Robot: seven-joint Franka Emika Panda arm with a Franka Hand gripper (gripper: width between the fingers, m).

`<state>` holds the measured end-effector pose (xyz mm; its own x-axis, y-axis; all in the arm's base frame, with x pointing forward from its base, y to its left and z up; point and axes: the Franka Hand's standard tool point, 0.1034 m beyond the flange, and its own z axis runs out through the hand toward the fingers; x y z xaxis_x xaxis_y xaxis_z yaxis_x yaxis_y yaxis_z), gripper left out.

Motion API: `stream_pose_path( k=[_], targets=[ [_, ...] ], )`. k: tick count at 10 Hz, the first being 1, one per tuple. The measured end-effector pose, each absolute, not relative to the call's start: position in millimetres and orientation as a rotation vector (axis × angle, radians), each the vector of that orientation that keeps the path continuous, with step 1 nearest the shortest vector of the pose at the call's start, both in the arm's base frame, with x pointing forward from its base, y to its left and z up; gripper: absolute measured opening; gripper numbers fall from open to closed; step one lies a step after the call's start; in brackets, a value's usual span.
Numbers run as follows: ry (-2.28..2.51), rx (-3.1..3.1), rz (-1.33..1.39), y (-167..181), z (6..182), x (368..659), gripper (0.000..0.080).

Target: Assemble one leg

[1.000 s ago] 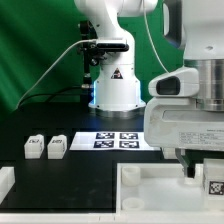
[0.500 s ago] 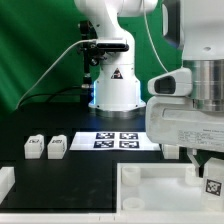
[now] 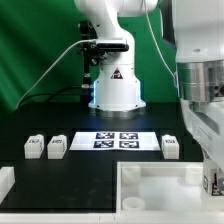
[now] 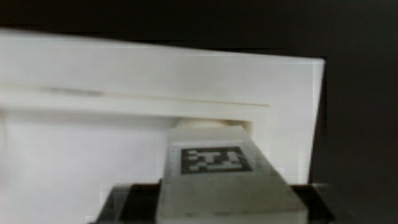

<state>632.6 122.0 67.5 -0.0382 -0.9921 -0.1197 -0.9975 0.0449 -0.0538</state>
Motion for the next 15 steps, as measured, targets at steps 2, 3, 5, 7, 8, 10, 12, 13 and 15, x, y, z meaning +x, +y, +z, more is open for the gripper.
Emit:
stream_pose_path(
  k=[2,3,5,7,8,10,12,13,15],
  targets=[
    [2.416,-1.811,0.091,121.1,67.0,632.5,0.0294],
    [2.478,-1.725,0.097,120.8,67.0,632.6,0.0294],
    [2.501,-1.7,0.088,118.9,67.5,632.8,0.0295],
    [2.488,-1.721,0.087,119.7,66.8,632.2,0.0456],
    [2.486,-1.725,0.087,119.8,66.7,632.1,0.0578],
    [2.482,-1.73,0.087,120.0,66.6,632.0,0.0635],
    [2.481,-1.732,0.087,120.1,66.5,631.9,0.0646],
    [2.48,-1.733,0.087,120.2,66.5,631.9,0.0649],
    [2.48,-1.734,0.087,120.3,66.4,631.9,0.0649]
  ],
)
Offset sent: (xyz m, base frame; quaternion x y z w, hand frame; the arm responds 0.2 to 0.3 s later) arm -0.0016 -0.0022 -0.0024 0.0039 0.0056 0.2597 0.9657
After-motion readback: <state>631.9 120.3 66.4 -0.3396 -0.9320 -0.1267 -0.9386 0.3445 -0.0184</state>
